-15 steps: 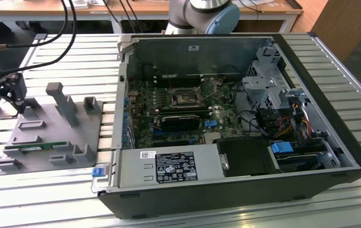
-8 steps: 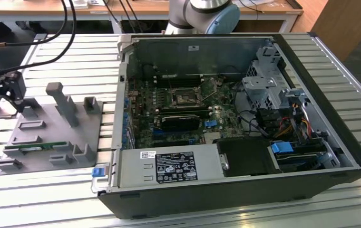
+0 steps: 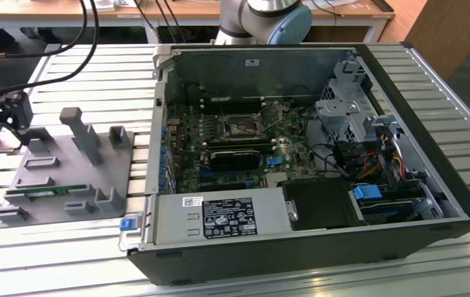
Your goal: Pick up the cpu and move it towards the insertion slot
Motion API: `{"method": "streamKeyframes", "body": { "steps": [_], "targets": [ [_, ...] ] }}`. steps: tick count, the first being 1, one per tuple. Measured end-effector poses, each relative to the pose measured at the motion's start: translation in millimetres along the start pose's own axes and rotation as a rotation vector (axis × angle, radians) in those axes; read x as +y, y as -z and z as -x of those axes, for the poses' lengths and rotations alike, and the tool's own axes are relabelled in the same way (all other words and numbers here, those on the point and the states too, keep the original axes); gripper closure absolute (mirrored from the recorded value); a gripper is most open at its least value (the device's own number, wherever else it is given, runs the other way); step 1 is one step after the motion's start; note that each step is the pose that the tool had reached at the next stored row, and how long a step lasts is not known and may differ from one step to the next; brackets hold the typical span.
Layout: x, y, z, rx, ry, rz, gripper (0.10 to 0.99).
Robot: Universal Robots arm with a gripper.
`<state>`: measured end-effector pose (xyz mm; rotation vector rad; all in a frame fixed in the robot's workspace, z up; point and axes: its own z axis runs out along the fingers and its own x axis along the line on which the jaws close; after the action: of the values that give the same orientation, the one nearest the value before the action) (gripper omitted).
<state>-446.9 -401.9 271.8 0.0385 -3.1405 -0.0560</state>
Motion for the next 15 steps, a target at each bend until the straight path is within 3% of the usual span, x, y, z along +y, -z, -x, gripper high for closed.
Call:
{"method": "streamKeyframes", "body": {
  "steps": [15],
  "targets": [
    [0.8, 9.5, 0.0, -0.0002, 0.000, 0.000, 0.541]
  ]
}}
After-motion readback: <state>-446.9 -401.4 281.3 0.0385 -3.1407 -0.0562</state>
